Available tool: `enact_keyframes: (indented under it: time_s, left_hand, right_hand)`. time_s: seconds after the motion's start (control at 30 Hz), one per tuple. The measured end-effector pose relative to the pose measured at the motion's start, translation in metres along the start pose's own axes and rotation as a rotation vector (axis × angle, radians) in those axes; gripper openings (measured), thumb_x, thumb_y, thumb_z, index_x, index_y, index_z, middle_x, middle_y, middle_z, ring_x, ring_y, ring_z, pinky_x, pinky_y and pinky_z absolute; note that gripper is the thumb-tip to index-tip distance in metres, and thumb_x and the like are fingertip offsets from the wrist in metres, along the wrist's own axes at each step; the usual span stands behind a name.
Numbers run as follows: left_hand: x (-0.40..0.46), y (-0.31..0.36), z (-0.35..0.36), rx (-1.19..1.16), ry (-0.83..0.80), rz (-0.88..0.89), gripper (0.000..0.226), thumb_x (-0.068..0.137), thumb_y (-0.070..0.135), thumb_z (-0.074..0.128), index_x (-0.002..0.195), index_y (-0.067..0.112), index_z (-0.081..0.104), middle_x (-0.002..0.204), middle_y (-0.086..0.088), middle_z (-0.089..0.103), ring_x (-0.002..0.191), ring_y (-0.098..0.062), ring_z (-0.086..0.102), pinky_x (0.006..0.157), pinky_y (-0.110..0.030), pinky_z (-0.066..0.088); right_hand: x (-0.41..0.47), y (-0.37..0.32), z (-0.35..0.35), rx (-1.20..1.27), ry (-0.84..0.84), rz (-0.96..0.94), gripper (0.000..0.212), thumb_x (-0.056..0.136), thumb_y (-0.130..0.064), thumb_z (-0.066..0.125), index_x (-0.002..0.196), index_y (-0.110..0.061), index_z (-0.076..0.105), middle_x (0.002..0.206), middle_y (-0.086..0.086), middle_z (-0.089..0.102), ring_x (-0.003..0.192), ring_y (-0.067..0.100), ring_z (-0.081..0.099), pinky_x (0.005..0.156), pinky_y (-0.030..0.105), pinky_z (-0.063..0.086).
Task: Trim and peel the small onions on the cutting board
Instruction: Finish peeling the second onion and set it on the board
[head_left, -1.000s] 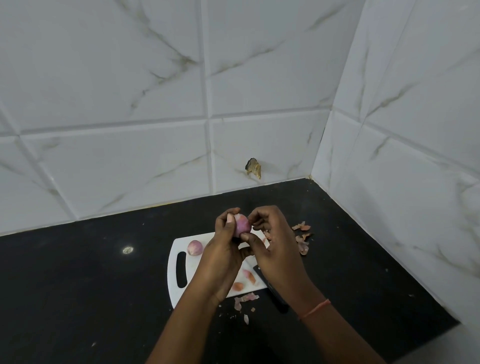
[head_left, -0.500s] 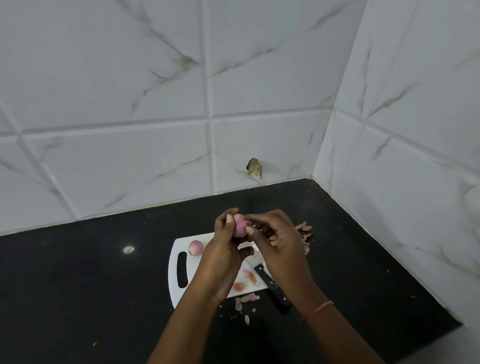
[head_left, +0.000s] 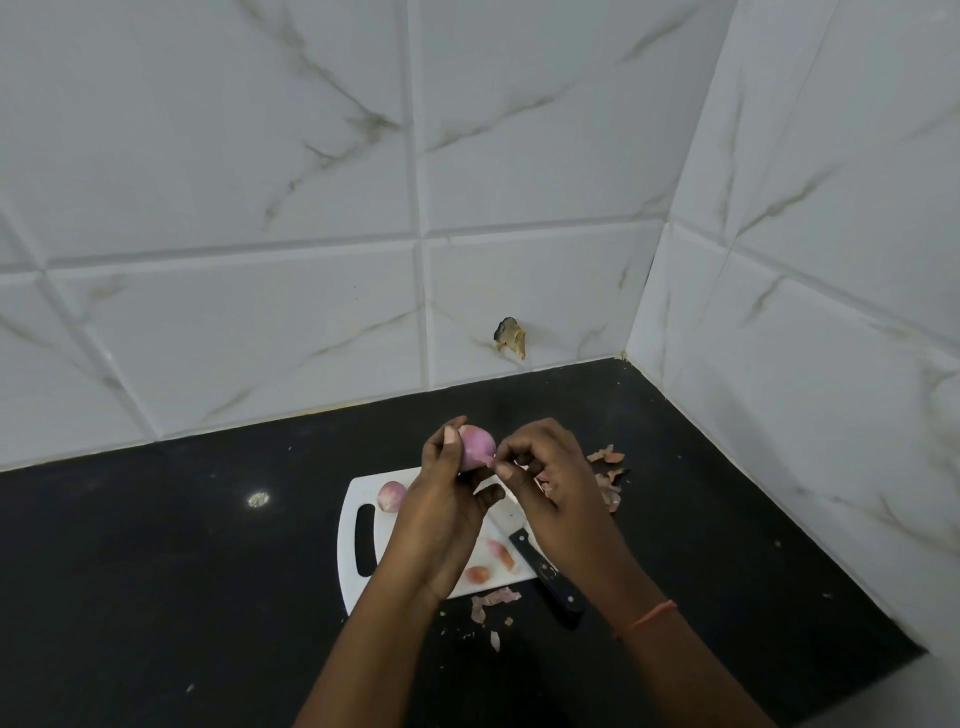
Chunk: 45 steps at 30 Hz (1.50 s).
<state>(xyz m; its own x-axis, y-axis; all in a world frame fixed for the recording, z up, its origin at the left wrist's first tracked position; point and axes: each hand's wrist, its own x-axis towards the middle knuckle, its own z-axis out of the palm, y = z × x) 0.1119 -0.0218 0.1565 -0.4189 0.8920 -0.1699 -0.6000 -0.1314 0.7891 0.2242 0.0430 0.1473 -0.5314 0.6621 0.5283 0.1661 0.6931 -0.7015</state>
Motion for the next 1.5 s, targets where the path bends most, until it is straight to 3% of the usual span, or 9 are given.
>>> enact_keyframes:
  time_s: [0.17, 0.27, 0.4, 0.53, 0.73, 0.97, 1.07, 1.2, 1.5]
  left_hand:
    - [0.002, 0.003, -0.003, -0.186, 0.109, -0.093, 0.041, 0.102, 0.036, 0.046, 0.131, 0.007, 0.05, 0.112, -0.021, 0.066, 0.095, -0.029, 0.075, 0.066, -0.032, 0.062]
    - [0.005, 0.004, -0.006, -0.279, 0.189, -0.15, 0.065, 0.089, 0.043, 0.06, 0.134, -0.002, 0.048, 0.111, -0.025, 0.069, 0.102, -0.036, 0.072, 0.071, -0.036, 0.064]
    - [0.009, -0.001, -0.009, -0.258, 0.195, -0.175, 0.082, 0.073, 0.053, 0.067, 0.132, -0.003, 0.056, 0.111, -0.018, 0.073, 0.085, -0.019, 0.074, 0.068, -0.026, 0.061]
    - [0.009, -0.001, -0.01, -0.322, 0.167, -0.189, 0.072, 0.072, 0.047, 0.069, 0.12, -0.005, 0.061, 0.112, -0.022, 0.072, 0.084, -0.022, 0.074, 0.066, -0.026, 0.062]
    - [0.002, 0.004, -0.006, -0.346, 0.1, -0.205, 0.064, 0.078, 0.044, 0.067, 0.114, -0.007, 0.063, 0.107, -0.025, 0.073, 0.086, -0.025, 0.076, 0.064, -0.027, 0.062]
    - [0.001, 0.004, -0.006, -0.241, 0.062, -0.278, 0.055, 0.101, 0.046, 0.043, 0.113, -0.003, 0.066, 0.103, -0.028, 0.073, 0.086, -0.03, 0.076, 0.077, -0.035, 0.062]
    - [-0.002, 0.005, -0.004, -0.15, 0.049, -0.291, 0.062, 0.101, 0.051, 0.04, 0.108, -0.006, 0.066, 0.1, -0.026, 0.074, 0.083, -0.027, 0.077, 0.077, -0.031, 0.063]
    - [-0.004, 0.005, -0.004, -0.049, 0.114, -0.221, 0.056, 0.097, 0.052, 0.048, 0.101, 0.001, 0.069, 0.086, -0.017, 0.075, 0.069, -0.017, 0.073, 0.06, -0.024, 0.06]
    - [-0.006, 0.005, -0.003, 0.037, 0.096, -0.104, 0.052, 0.095, 0.048, 0.05, 0.109, 0.002, 0.07, 0.096, -0.017, 0.076, 0.081, -0.017, 0.074, 0.071, -0.025, 0.059]
  right_hand:
    - [0.002, 0.012, -0.022, -0.045, -0.105, 0.071, 0.002, 0.086, -0.021, 0.067, 0.086, -0.023, 0.065, 0.103, -0.019, 0.05, 0.106, 0.01, 0.052, 0.084, 0.024, 0.046]
    - [0.005, 0.016, -0.032, -0.087, -0.002, 0.144, 0.007, 0.082, -0.017, 0.074, 0.08, -0.02, 0.068, 0.091, -0.015, 0.057, 0.092, 0.006, 0.057, 0.076, 0.022, 0.048]
    - [0.002, 0.015, -0.03, 0.017, 0.145, 0.261, 0.008, 0.081, -0.008, 0.075, 0.083, -0.014, 0.069, 0.079, -0.007, 0.069, 0.073, 0.006, 0.066, 0.067, 0.02, 0.054]
    - [-0.003, 0.009, -0.019, 0.069, 0.137, 0.246, 0.024, 0.093, 0.001, 0.057, 0.105, -0.015, 0.069, 0.097, -0.01, 0.07, 0.084, -0.001, 0.068, 0.072, 0.012, 0.052]
    - [-0.005, -0.002, -0.002, 0.091, 0.08, 0.1, 0.027, 0.086, -0.025, 0.072, 0.113, -0.021, 0.066, 0.108, -0.014, 0.065, 0.104, 0.008, 0.062, 0.083, 0.019, 0.051]
    - [0.0, -0.006, 0.006, 0.111, 0.23, 0.082, 0.01, 0.086, -0.004, 0.069, 0.088, -0.014, 0.068, 0.087, -0.011, 0.065, 0.086, 0.01, 0.064, 0.074, 0.018, 0.049]
    - [0.0, -0.005, 0.006, 0.214, 0.211, 0.203, 0.013, 0.092, -0.007, 0.062, 0.095, -0.018, 0.067, 0.091, -0.014, 0.068, 0.092, 0.008, 0.065, 0.078, 0.023, 0.052]
    - [-0.004, -0.008, 0.003, 0.163, 0.121, 0.05, 0.022, 0.085, -0.013, 0.072, 0.106, -0.018, 0.067, 0.103, -0.01, 0.065, 0.098, 0.015, 0.064, 0.081, 0.025, 0.052]
    - [-0.002, -0.005, 0.002, 0.134, 0.133, 0.041, 0.023, 0.085, -0.011, 0.073, 0.106, -0.019, 0.07, 0.103, -0.012, 0.062, 0.097, 0.014, 0.063, 0.081, 0.026, 0.053]
